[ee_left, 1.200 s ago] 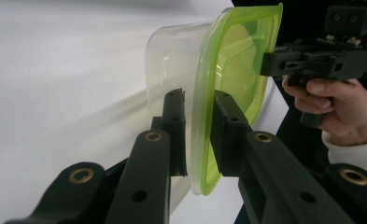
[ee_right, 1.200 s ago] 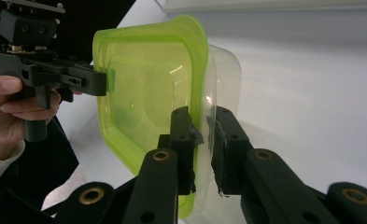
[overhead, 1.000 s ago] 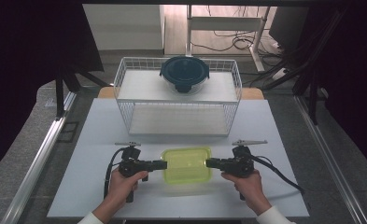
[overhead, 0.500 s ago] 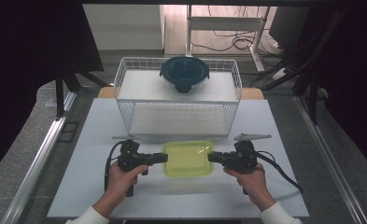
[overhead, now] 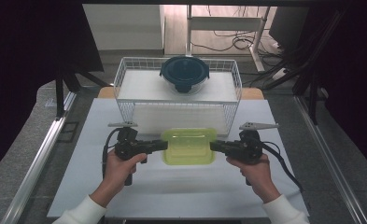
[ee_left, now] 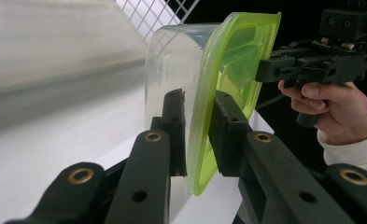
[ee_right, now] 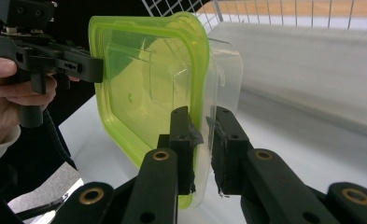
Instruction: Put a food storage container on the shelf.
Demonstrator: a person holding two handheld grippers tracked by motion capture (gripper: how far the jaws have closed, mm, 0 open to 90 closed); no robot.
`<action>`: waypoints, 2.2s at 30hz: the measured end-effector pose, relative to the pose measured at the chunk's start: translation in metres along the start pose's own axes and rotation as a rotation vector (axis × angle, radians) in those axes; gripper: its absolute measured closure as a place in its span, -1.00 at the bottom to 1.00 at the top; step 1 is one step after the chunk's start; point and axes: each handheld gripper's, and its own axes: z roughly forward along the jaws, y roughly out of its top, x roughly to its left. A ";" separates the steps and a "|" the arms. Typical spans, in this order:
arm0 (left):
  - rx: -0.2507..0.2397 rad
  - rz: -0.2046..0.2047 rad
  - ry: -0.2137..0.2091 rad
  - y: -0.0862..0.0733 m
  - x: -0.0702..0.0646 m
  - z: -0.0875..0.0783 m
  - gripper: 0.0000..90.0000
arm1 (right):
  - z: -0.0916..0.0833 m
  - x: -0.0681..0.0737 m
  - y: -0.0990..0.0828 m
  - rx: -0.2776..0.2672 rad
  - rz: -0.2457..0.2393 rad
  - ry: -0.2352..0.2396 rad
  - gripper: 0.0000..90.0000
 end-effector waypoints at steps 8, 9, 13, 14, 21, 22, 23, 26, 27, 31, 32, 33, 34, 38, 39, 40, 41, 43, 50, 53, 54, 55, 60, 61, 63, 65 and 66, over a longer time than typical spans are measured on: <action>-0.027 0.017 -0.006 0.012 -0.005 -0.007 0.71 | -0.005 0.005 0.018 -0.015 -0.027 -0.001 0.75; -0.032 0.019 -0.006 0.014 -0.006 -0.007 0.71 | -0.006 0.006 0.020 -0.018 -0.030 -0.001 0.75; -0.046 0.027 -0.009 0.019 -0.009 -0.011 0.72 | -0.009 0.008 0.027 -0.035 -0.034 0.009 0.75; -0.050 0.024 -0.018 0.020 -0.009 -0.013 0.72 | -0.010 0.008 0.028 -0.037 -0.030 0.016 0.75; -0.066 0.043 -0.018 0.030 -0.014 -0.019 0.72 | -0.014 0.015 0.039 -0.050 -0.055 0.019 0.75; -0.068 0.045 -0.017 0.031 -0.015 -0.020 0.72 | -0.015 0.016 0.042 -0.056 -0.060 0.018 0.75; -0.070 0.047 -0.017 0.033 -0.016 -0.020 0.72 | -0.016 0.016 0.044 -0.055 -0.061 0.017 0.75; -0.075 0.048 -0.023 0.039 -0.017 -0.021 0.71 | -0.018 0.017 0.049 -0.067 -0.073 0.014 0.75; -0.077 0.051 -0.020 0.041 -0.018 -0.021 0.72 | -0.019 0.017 0.051 -0.068 -0.075 0.012 0.75; -0.080 0.067 -0.015 0.049 -0.019 -0.022 0.72 | -0.020 0.017 0.058 -0.078 -0.082 0.009 0.75; -0.081 0.070 -0.011 0.051 -0.019 -0.023 0.72 | -0.020 0.017 0.059 -0.080 -0.081 0.009 0.75; -0.081 0.075 -0.009 0.053 -0.020 -0.023 0.72 | -0.020 0.016 0.061 -0.081 -0.080 0.009 0.75; -0.082 0.079 -0.006 0.055 -0.020 -0.023 0.72 | -0.020 0.016 0.063 -0.084 -0.080 0.009 0.75; -0.083 0.084 -0.006 0.065 -0.021 -0.024 0.72 | -0.021 0.015 0.070 -0.091 -0.083 0.010 0.75; -0.084 0.085 -0.008 0.067 -0.022 -0.025 0.72 | -0.021 0.015 0.072 -0.093 -0.082 0.012 0.75; -0.085 0.086 -0.009 0.069 -0.022 -0.025 0.72 | -0.022 0.015 0.074 -0.097 -0.084 0.013 0.75; -0.087 0.085 -0.012 0.072 -0.022 -0.026 0.72 | -0.022 0.015 0.077 -0.099 -0.082 0.015 0.75; -0.090 0.090 -0.010 0.076 -0.023 -0.027 0.72 | -0.023 0.015 0.082 -0.104 -0.085 0.016 0.75; -0.110 0.120 -0.002 0.101 -0.025 -0.031 0.72 | -0.026 0.015 0.105 -0.121 -0.100 0.013 0.75; -0.113 0.141 0.004 0.112 -0.026 -0.033 0.73 | -0.025 0.013 0.113 -0.132 -0.095 0.015 0.75; -0.114 0.144 0.004 0.115 -0.026 -0.034 0.73 | -0.025 0.013 0.117 -0.136 -0.095 0.016 0.75; -0.115 0.145 0.002 0.119 -0.026 -0.034 0.73 | -0.025 0.012 0.119 -0.144 -0.094 0.019 0.75; -0.123 0.155 0.003 0.138 -0.026 -0.035 0.72 | -0.026 0.009 0.135 -0.161 -0.092 0.018 0.76; -0.126 0.156 0.003 0.140 -0.026 -0.035 0.73 | -0.026 0.008 0.139 -0.163 -0.093 0.019 0.76; -0.130 0.166 0.004 0.146 -0.027 -0.036 0.73 | -0.027 0.008 0.144 -0.169 -0.094 0.016 0.76; -0.132 0.173 0.000 0.152 -0.028 -0.037 0.73 | -0.028 0.008 0.150 -0.171 -0.095 0.016 0.76; -0.131 0.176 0.000 0.154 -0.028 -0.037 0.73 | -0.028 0.007 0.153 -0.173 -0.091 0.018 0.76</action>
